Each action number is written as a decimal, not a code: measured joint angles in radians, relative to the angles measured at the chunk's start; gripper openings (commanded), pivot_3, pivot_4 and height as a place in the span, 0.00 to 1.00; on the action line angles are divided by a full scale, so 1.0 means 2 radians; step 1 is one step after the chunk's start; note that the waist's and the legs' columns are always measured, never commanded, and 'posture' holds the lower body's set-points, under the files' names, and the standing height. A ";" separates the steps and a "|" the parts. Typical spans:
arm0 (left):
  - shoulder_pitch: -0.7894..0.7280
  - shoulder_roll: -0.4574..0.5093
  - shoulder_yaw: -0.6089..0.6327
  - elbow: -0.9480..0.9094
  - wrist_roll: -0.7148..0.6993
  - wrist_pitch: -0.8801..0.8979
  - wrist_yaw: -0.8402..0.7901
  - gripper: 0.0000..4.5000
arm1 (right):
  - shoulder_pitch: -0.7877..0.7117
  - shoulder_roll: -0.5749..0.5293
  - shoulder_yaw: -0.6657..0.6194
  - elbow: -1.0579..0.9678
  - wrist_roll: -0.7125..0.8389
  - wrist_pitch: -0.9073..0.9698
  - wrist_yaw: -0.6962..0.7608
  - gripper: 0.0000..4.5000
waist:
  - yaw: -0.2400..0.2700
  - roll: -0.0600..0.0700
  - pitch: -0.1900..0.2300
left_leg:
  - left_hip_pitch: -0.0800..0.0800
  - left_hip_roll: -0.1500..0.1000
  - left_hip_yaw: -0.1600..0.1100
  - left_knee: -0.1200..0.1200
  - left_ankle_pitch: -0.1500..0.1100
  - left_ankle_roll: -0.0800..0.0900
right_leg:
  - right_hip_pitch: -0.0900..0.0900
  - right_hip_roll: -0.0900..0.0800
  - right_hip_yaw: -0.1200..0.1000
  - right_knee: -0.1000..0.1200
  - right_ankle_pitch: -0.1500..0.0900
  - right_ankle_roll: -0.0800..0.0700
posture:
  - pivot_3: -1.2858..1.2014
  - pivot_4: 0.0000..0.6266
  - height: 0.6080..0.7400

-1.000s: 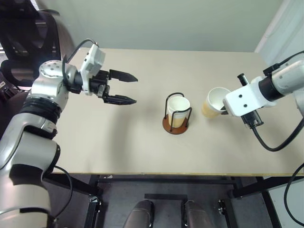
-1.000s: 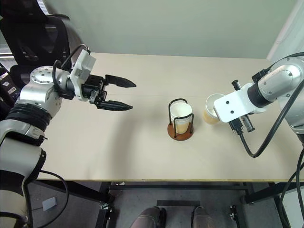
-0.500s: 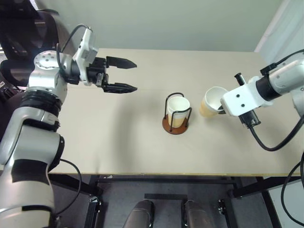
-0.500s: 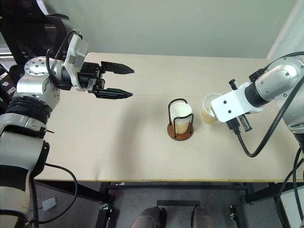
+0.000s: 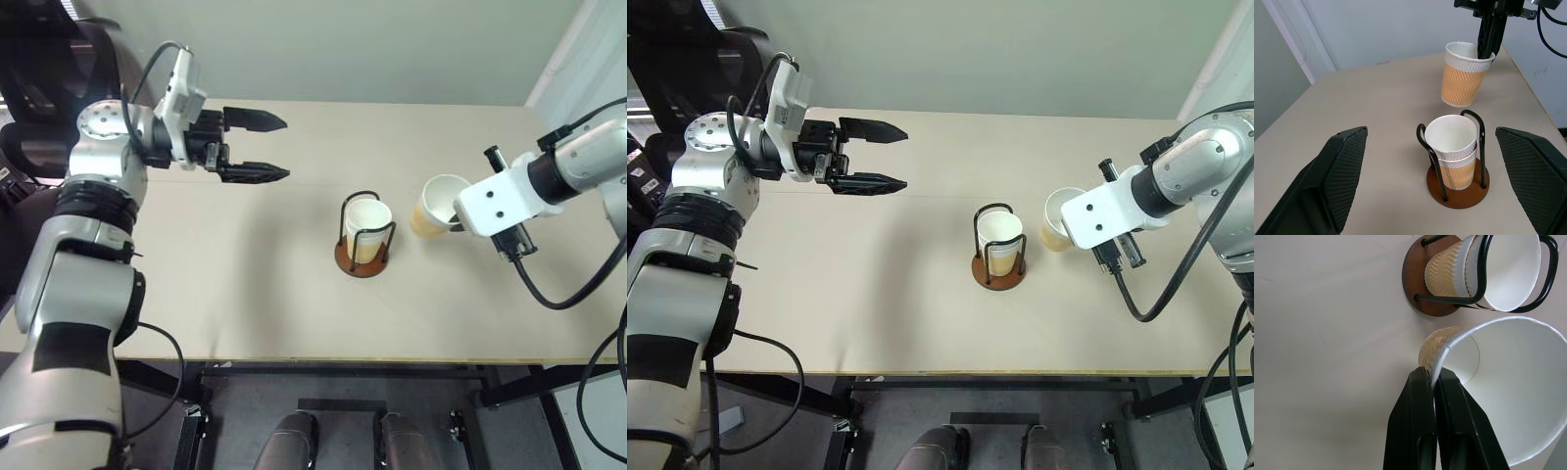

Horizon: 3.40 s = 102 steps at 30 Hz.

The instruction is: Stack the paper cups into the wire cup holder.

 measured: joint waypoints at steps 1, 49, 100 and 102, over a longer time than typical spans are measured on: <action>-0.002 -0.002 0.005 0.002 0.003 -0.001 0.000 1.00 | 0.000 0.000 0.000 0.000 0.000 0.000 0.000 0.02 | 0.000 0.000 0.000 | 0.000 0.000 -0.001 0.000 0.000 0.000 | 0.000 -0.001 0.000 0.000 0.000 0.000 | 0.52 0.24 1.00; -0.010 -0.030 0.077 0.040 0.071 -0.014 0.000 1.00 | -0.130 0.124 0.029 0.057 -0.007 0.033 0.000 0.02 | -0.003 0.000 0.001 | -0.001 0.003 0.001 0.001 0.000 -0.002 | -0.002 0.000 0.000 0.001 -0.002 -0.002 | 0.52 0.24 1.00; 0.012 -0.001 0.022 -0.004 0.016 0.009 0.000 1.00 | -0.110 0.207 0.023 0.100 -0.004 0.090 -0.022 0.75 | -0.002 0.000 0.001 | -0.001 0.004 0.000 0.002 0.000 -0.004 | -0.001 0.002 -0.001 0.001 -0.001 -0.004 | 0.52 0.24 1.00; 0.015 -0.001 0.019 -0.010 0.014 0.013 0.000 1.00 | -0.114 0.202 0.010 0.091 0.006 0.110 -0.025 0.75 | -0.001 0.000 0.001 | 0.000 0.004 0.000 0.002 0.000 -0.004 | -0.001 0.002 -0.001 0.001 -0.002 -0.005 | 0.52 0.24 1.00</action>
